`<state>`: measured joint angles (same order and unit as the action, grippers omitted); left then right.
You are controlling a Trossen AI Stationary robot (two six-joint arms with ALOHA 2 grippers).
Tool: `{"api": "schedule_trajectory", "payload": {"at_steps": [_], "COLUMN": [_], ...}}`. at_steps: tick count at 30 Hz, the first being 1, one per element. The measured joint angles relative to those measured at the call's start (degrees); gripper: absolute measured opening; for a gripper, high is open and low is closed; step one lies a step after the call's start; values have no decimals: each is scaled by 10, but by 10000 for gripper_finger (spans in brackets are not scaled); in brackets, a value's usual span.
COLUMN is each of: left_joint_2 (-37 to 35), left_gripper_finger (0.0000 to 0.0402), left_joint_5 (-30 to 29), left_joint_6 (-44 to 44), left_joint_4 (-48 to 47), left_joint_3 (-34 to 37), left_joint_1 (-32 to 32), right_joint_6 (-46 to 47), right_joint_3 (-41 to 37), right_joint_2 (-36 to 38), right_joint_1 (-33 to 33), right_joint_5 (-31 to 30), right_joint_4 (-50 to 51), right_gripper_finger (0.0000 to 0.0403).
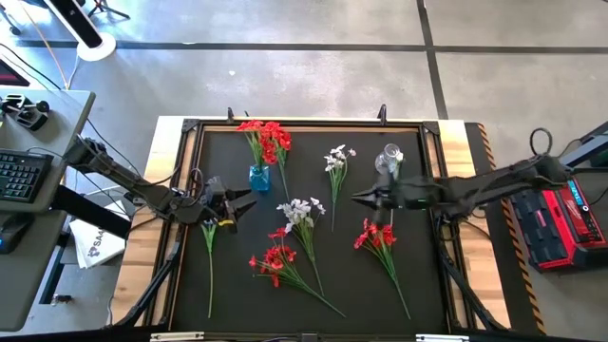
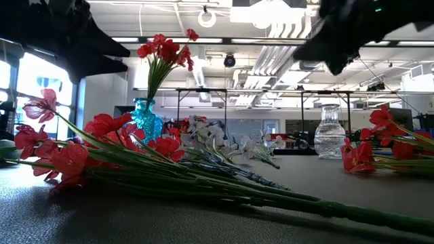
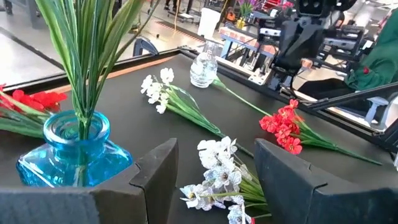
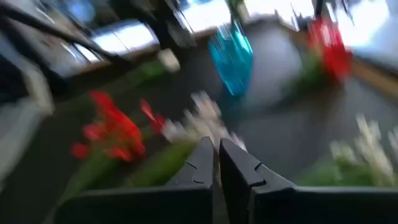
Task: Sort flowers into vase by color
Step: Put the top white flowers into the transparent vase
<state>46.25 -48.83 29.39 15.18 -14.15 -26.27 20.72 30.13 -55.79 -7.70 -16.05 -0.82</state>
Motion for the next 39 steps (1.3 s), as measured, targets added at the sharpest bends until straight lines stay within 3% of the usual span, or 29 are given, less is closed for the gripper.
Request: {"api": "schedule_trajectory", "payload": {"at_steps": [4, 9, 15, 20, 25, 30, 34, 39], "left_joint_2": [19, 47, 71, 84, 85, 85, 85, 85], "left_gripper_finger": [197, 197, 197, 197, 197, 197, 197, 197], "left_joint_5": [0, 0, 0, 0, 0, 0, 0, 0], "left_joint_6": [4, 5, 5, 5, 9, 10, 10, 10], "left_joint_4": [2, 22, 36, 49, 49, 49, 53, 54], "left_joint_3": [0, 0, 0, 0, 0, 0, 0, 0], "left_joint_1": [0, 0, 0, 0, 0, 0, 0, 0], "right_joint_6": [80, 133, 169, 187, 200, 191, 183, 158], "right_joint_3": [90, 165, 225, 265, 284, 285, 285, 284], "right_joint_2": [-112, -230, -345, -423, -473, -493, -496, -496], "right_joint_1": [33, 76, 114, 133, 153, 161, 161, 161], "right_joint_5": [17, 28, 26, 25, 26, 27, 28, 30], "right_joint_4": [131, 212, 219, 222, 257, 244, 238, 239], "right_gripper_finger": [42, 124, 232, 273, 264, 230, 175, 71]}}
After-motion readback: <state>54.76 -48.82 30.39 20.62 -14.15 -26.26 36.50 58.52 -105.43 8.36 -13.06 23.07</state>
